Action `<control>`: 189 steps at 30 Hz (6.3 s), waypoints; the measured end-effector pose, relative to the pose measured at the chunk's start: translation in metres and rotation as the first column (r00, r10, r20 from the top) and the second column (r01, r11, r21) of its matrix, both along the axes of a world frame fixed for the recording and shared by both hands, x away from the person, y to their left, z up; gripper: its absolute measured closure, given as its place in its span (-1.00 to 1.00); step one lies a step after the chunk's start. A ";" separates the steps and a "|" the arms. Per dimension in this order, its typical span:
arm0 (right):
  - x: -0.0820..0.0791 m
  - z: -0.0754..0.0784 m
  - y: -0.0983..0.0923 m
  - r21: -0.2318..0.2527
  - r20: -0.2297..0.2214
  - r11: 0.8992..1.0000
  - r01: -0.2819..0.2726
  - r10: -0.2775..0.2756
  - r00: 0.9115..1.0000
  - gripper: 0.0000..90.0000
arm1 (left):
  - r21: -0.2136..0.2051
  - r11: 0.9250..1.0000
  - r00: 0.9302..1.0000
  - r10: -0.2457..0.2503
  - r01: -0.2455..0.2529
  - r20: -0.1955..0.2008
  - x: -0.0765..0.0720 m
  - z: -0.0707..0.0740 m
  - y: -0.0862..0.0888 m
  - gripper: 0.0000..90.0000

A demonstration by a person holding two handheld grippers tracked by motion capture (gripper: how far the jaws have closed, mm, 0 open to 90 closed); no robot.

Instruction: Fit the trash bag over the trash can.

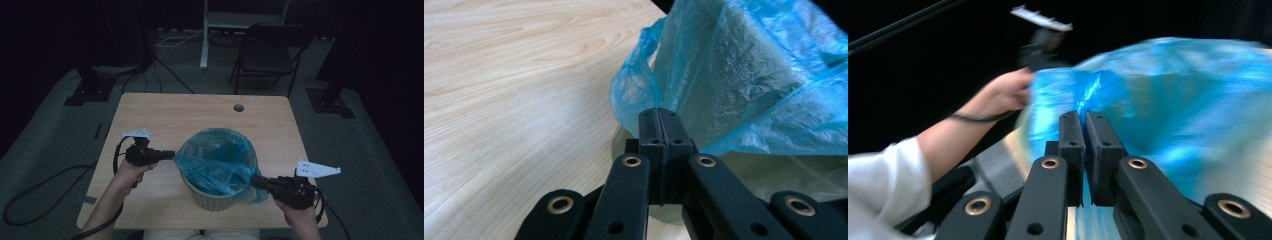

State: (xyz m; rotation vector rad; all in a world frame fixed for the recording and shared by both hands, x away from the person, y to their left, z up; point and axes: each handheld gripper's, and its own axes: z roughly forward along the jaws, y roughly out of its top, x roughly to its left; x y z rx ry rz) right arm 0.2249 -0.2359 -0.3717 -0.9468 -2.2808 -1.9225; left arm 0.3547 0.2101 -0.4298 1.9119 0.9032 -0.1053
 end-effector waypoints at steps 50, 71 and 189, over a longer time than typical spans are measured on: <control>0.018 -0.068 -0.042 -0.035 -0.142 0.977 0.209 -0.212 0.967 -0.20 | 0.036 0.992 0.992 0.124 -0.125 0.020 -0.001 -0.035 0.020 0.63; 0.038 -0.075 -0.048 -0.070 -0.136 0.949 0.308 -0.315 0.939 -0.41 | 0.178 0.972 0.987 0.149 -0.156 0.054 0.000 -0.073 -0.020 0.07; 0.027 -0.175 -0.125 -0.279 0.084 0.700 0.657 -0.664 0.743 -0.67 | 0.138 0.814 0.788 0.482 -0.565 0.383 -0.127 -0.104 0.130 -0.99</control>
